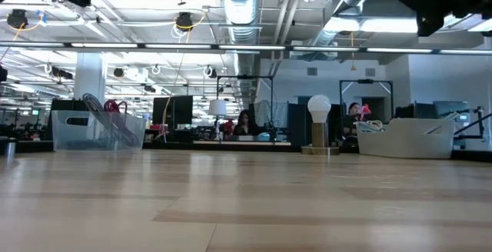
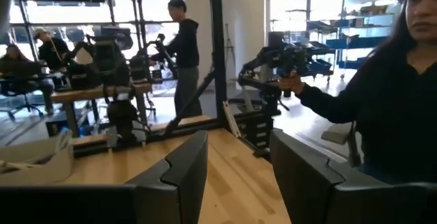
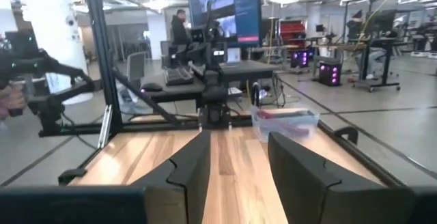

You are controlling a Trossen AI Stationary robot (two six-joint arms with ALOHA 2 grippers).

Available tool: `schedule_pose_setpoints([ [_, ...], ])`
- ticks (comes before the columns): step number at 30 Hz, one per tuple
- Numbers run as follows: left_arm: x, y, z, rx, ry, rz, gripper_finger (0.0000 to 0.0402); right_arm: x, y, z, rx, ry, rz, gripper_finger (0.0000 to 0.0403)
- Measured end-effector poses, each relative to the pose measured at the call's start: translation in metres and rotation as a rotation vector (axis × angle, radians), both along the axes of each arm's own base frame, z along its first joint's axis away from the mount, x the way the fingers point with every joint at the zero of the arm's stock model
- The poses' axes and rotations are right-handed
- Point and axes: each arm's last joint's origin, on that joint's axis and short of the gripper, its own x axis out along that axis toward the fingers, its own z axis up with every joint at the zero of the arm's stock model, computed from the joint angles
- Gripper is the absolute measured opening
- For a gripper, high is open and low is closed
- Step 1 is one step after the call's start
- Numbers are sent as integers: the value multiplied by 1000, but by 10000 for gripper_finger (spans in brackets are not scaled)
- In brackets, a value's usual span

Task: Pick & Place USB Port
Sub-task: Return to Home Position

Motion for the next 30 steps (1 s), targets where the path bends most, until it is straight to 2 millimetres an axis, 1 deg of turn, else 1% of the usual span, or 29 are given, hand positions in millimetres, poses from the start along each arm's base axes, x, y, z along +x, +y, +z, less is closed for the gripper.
schedule_pose_setpoints([
  [13,16,0,-29,-42,1,-12,159,16,1,-34,-8,21,27,141],
  [16,19,0,-37,-55,4,-14,159,19,1,-40,-6,40,27,140],
  [20,24,-1,-50,-74,-11,-21,159,21,1,-45,-8,16,27,137],
  [24,28,-1,-63,-89,-23,-25,159,25,1,-55,-9,22,27,139],
  [27,29,-1,-65,-102,-18,-31,159,27,1,-62,-7,28,27,141],
  [30,28,-2,-64,-93,-25,-74,159,29,1,-69,-9,17,27,143],
])
